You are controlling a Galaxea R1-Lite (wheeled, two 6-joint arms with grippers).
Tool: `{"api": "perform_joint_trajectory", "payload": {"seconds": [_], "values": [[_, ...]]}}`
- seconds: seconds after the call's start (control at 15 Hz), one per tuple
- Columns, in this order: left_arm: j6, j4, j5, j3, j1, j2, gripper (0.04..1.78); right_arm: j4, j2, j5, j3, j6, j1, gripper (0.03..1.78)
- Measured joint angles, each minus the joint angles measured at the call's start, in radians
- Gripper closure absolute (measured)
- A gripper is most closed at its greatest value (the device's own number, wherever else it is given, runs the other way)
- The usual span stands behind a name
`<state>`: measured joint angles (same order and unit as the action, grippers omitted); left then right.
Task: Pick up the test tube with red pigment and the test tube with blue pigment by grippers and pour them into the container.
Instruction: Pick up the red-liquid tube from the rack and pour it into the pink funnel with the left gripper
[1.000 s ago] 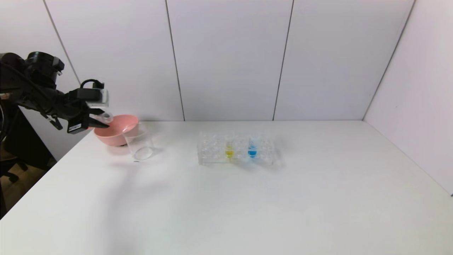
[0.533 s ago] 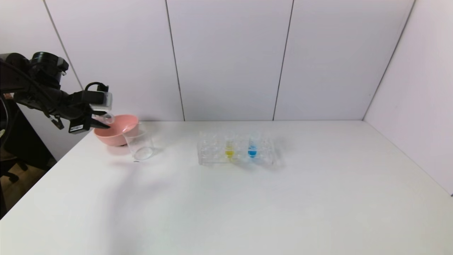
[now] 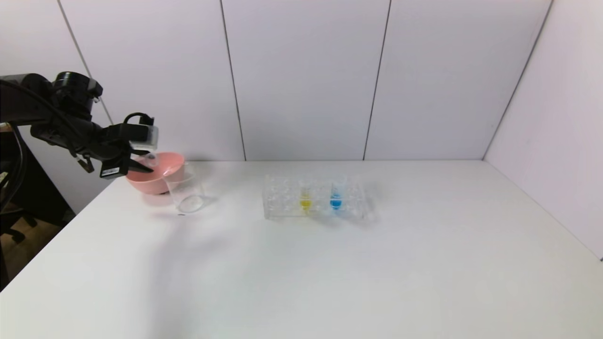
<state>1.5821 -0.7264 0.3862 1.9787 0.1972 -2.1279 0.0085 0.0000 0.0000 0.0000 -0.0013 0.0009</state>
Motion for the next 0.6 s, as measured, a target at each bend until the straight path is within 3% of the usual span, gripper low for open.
{"api": "perform_joint_trajectory", "payload": {"seconds": [0.6], "values": [[0.0, -0.009, -0.065, 0.009, -0.032, -0.013, 1.32, 0.0, 0.0, 0.0, 0.0, 0.0, 0.001, 0.04]]}}
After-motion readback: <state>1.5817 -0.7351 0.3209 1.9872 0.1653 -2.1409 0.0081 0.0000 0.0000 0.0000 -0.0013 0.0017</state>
